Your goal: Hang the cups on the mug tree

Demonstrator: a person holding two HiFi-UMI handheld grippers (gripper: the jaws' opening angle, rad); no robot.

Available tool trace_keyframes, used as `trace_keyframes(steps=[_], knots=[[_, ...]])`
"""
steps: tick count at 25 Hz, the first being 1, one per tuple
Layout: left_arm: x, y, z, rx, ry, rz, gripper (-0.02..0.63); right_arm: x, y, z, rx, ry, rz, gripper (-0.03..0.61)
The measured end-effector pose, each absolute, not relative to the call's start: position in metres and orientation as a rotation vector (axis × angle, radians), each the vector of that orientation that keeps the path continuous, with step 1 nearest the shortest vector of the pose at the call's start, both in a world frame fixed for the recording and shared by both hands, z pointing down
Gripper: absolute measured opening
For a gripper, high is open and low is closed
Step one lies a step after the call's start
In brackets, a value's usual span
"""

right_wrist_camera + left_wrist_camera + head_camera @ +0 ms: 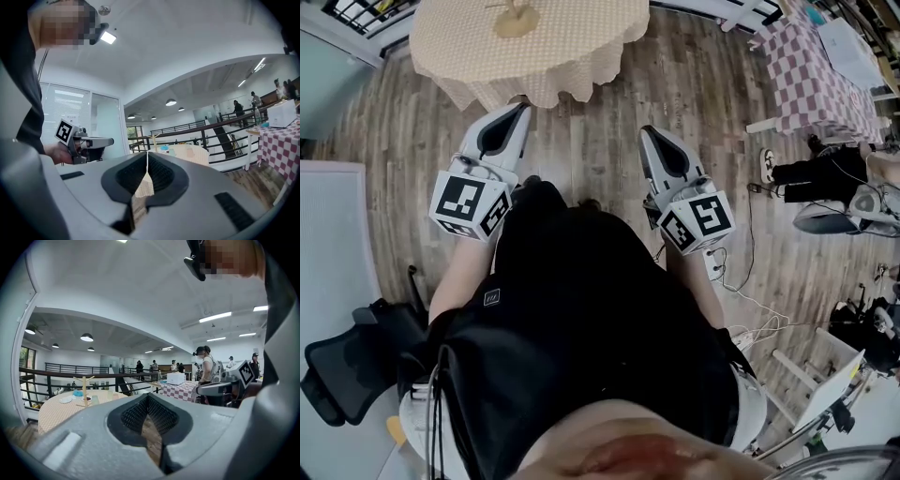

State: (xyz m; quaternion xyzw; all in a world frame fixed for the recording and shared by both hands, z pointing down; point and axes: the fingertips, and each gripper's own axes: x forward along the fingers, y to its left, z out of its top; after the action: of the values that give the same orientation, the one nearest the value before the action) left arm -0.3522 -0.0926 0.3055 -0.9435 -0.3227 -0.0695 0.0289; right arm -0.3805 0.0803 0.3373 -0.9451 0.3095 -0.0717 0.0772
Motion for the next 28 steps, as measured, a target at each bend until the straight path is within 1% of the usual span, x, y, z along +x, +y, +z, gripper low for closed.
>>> trace_keyframes(steps=[3, 8, 15, 20, 28], knots=[[-0.352, -0.075, 0.304, -2.897, -1.025, -0.209, 0.008, -0.383, 0.097, 0.338, -2.835, 0.902, -0.213, 0.018], [-0.337, -0.054, 0.305, -2.877, -1.065, -0.194, 0.008, -0.366, 0.121, 0.338, -2.856, 0.858, -0.208, 0.018], [-0.292, -0.038, 0.317, -2.894, -1.149, -0.184, 0.008, -0.329, 0.135, 0.347, -2.885, 0.792, -0.242, 0.018], [-0.234, -0.021, 0.325, -2.905, -1.167, -0.183, 0.008, -0.278, 0.151, 0.354, -2.89, 0.776, -0.271, 0.018], [-0.126, -0.021, 0.329, -2.93, -1.135, -0.195, 0.008, -0.162, 0.141, 0.357, -2.889, 0.845, -0.309, 0.02]])
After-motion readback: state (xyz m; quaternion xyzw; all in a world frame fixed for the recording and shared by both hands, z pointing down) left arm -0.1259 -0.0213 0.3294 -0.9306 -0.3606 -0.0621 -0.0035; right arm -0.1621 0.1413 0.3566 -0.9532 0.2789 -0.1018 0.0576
